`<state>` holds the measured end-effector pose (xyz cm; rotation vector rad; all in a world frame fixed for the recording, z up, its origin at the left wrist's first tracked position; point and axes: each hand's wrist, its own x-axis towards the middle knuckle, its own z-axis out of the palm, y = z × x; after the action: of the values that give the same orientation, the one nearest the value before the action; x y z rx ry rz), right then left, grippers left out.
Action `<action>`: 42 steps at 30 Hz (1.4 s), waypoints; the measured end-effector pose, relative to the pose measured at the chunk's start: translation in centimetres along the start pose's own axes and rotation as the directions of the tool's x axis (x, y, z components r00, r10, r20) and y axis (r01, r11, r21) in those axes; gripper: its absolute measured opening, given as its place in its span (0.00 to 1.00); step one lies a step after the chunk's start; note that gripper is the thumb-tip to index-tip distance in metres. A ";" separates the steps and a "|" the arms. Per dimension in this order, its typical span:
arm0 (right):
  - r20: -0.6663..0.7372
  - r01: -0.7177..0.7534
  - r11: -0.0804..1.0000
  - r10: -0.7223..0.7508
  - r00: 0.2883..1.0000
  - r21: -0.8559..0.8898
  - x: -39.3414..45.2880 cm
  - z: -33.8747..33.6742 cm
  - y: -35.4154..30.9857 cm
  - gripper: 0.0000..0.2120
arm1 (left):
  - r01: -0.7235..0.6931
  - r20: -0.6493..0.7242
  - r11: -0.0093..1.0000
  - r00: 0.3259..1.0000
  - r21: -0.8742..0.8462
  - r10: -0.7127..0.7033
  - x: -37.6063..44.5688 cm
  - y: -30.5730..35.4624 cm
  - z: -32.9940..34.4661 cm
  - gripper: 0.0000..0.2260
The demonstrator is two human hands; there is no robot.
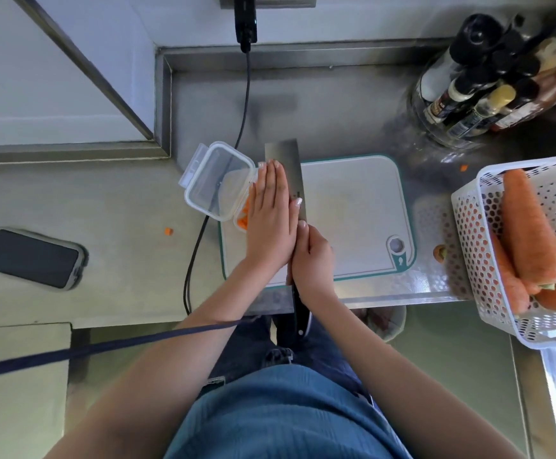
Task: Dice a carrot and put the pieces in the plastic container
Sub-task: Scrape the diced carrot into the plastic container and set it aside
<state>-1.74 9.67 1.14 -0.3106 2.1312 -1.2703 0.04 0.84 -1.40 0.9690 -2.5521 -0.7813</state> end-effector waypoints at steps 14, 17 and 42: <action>-0.074 -0.103 0.993 0.098 0.992 -0.064 0.8 -0.3 0.7 0.20 | -0.213 -0.016 0.974 0.976 0.080 0.215 -2.6 -2.9 -2.4 0.20; -0.066 -0.111 0.993 0.107 0.992 -0.045 1.0 -0.4 0.5 0.20 | -0.392 0.118 0.904 0.919 0.171 0.377 -3.1 -3.1 -2.1 0.20; -0.268 -0.165 0.779 -0.004 0.963 -0.605 5.7 -6.3 5.9 0.26 | -0.010 -0.088 0.979 0.996 0.205 0.029 -6.0 -5.8 -2.5 0.28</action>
<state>-9.41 14.26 -4.01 -0.3328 2.7248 -0.5263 8.52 0.37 -3.31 1.0136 -2.5954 -0.4648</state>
